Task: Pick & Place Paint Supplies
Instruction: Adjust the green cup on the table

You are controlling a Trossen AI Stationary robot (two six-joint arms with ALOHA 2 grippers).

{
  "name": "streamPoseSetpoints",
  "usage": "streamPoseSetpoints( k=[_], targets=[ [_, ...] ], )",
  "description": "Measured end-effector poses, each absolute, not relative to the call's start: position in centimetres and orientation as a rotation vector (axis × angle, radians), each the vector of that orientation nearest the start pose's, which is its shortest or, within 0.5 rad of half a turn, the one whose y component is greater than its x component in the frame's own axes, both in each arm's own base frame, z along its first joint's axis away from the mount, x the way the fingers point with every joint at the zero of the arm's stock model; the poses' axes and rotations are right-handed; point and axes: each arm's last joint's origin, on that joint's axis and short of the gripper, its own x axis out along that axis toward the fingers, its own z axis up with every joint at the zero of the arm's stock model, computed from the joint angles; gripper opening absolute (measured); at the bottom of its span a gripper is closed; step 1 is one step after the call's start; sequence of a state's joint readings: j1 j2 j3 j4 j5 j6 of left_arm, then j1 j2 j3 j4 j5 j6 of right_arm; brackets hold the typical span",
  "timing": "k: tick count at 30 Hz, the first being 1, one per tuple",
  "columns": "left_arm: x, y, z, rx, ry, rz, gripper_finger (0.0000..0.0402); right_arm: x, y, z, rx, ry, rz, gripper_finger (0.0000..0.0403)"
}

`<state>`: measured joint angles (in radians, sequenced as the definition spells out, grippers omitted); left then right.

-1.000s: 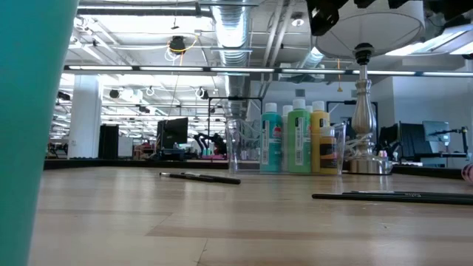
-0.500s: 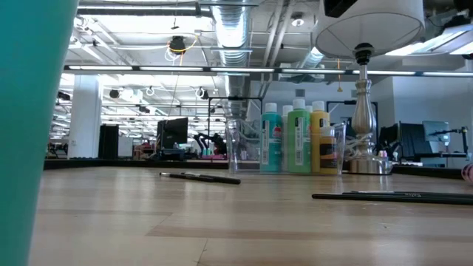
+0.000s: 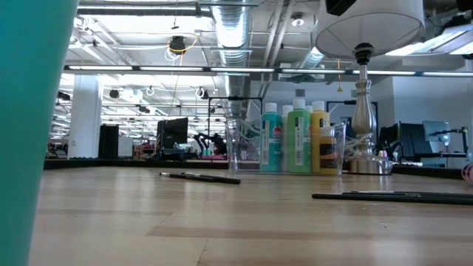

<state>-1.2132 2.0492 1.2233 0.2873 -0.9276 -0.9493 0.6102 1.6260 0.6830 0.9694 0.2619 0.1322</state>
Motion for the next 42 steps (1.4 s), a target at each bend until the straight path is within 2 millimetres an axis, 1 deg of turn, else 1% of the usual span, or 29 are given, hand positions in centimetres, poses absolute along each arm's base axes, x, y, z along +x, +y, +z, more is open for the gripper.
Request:
streamPoseSetpoints(
  k=[2, 4, 6, 10, 12, 14, 19, 22, 29, 34, 37, 42],
  targets=[
    [17.1, -39.3, 16.0, -0.413, 0.391, -0.089, 0.0002, 26.9, 17.9, 20.7, 0.142, -0.001, 0.348, 0.0108],
    [17.3, -39.4, 16.0, -0.388, 0.426, -0.047, 0.0001, 26.9, 17.9, 20.6, 0.141, 0.001, 0.348, 0.0108],
    [17.3, -39.4, 15.5, -0.363, 0.454, -0.024, 0.0001, 26.9, 17.9, 20.6, 0.140, 0.003, 0.348, 0.0108],
    [17.2, -39.4, 14.5, -0.403, 0.484, 0.005, 0.0001, 26.9, 17.9, 20.5, 0.134, 0.012, 0.347, 0.0108],
    [17.1, -39.5, 13.5, -0.447, 0.513, 0.023, 0.0000, 26.9, 17.8, 20.5, 0.133, 0.012, 0.345, 0.0108],
    [16.9, -39.5, 12.5, -0.454, 0.527, 0.036, 0.0000, 27.0, 17.6, 20.5, 0.132, 0.012, 0.339, 0.0108],
    [17.2, -39.3, 11.8, -0.444, 0.528, 0.062, 0.0000, 27.2, 17.3, 20.5, 0.126, 0.015, 0.328, 0.0108],
    [17.3, -39.3, 11.8, -0.436, 0.533, 0.056, 0.0000, 27.3, 17.2, 20.4, 0.125, 0.017, 0.323, 0.0108],
    [16.9, -39.5, 12.9, -0.473, 0.597, 0.000, 0.0001, 27.5, 16.9, 20.4, 0.122, 0.017, 0.311, 0.0108],
    [17.6, -39.1, 12.8, -0.470, 0.593, 0.022, 0.0004, 27.5, 16.9, 20.4, 0.121, 0.018, 0.310, 0.0108],
    [18.3, -38.5, 12.4, -0.458, 0.601, 0.045, 0.0023, 27.5, 16.9, 20.4, 0.121, 0.018, 0.311, 0.0108],
    [19.6, -37.6, 12.0, -0.473, 0.648, 0.066, 0.0092, 27.5, 16.9, 20.4, 0.121, 0.018, 0.311, 0.0108]
  ],
)
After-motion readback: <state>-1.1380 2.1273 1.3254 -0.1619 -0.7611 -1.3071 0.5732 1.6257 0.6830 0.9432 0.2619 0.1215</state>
